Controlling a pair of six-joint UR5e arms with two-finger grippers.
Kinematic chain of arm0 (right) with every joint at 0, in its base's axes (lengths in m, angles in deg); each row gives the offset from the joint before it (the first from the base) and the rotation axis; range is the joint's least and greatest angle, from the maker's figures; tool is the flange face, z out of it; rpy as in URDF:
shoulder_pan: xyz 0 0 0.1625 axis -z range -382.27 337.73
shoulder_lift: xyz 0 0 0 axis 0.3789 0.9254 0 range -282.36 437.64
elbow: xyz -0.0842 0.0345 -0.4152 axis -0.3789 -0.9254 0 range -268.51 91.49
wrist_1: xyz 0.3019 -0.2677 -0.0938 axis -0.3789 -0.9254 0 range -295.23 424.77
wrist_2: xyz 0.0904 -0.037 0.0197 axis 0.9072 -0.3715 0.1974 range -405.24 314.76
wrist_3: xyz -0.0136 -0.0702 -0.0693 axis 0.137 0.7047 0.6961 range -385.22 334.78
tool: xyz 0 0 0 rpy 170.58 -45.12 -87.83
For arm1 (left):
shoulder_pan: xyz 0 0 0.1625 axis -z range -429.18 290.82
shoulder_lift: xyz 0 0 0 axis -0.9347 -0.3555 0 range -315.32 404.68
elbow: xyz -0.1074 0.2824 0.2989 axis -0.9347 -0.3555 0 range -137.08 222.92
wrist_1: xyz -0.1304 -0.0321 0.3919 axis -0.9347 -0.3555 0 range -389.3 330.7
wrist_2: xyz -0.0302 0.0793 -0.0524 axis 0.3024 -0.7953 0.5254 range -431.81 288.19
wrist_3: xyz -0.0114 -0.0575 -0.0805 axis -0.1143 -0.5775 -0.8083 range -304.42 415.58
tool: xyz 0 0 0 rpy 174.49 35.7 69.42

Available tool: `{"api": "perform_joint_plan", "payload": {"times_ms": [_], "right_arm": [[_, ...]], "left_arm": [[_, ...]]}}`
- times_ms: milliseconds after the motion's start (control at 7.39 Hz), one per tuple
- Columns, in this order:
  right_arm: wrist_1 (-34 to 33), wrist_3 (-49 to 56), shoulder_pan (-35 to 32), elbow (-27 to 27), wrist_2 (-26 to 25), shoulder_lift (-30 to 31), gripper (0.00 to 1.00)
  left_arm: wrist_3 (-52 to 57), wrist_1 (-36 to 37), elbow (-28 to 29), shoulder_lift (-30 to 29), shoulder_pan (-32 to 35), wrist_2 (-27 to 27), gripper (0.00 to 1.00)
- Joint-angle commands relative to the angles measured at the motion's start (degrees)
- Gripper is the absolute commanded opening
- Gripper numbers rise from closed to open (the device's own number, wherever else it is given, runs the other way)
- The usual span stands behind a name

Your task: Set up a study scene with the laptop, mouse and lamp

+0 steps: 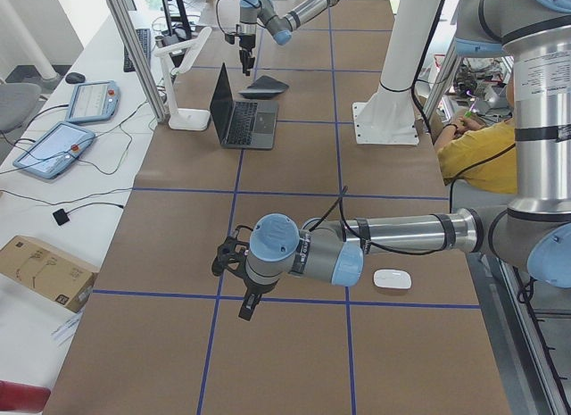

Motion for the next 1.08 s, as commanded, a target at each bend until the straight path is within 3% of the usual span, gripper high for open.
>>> {"api": "perform_joint_plan", "payload": {"times_ms": [0, 406, 812, 947], "right_arm": [[-0.02, 0.05, -2.35, 0.29, 4.09, 1.09, 0.99], [-0.98, 0.14, -3.75, 0.9, 6.04, 3.9, 0.99], [-12.38, 0.66, -9.63, 3.71, 6.22, 5.75, 0.99], [-13.46, 0.93, -11.91, 4.41, 5.78, 7.15, 0.99]], "left_arm": [[-0.08, 0.08, -0.32, 0.0, 0.0, 0.0, 1.0], [-0.08, 0.08, -0.32, 0.0, 0.0, 0.0, 1.0], [-0.96, 0.79, -0.24, -0.7, -0.09, 0.0, 1.0], [-3.4, 0.61, -0.93, -0.88, -0.09, 0.09, 1.0]]}}
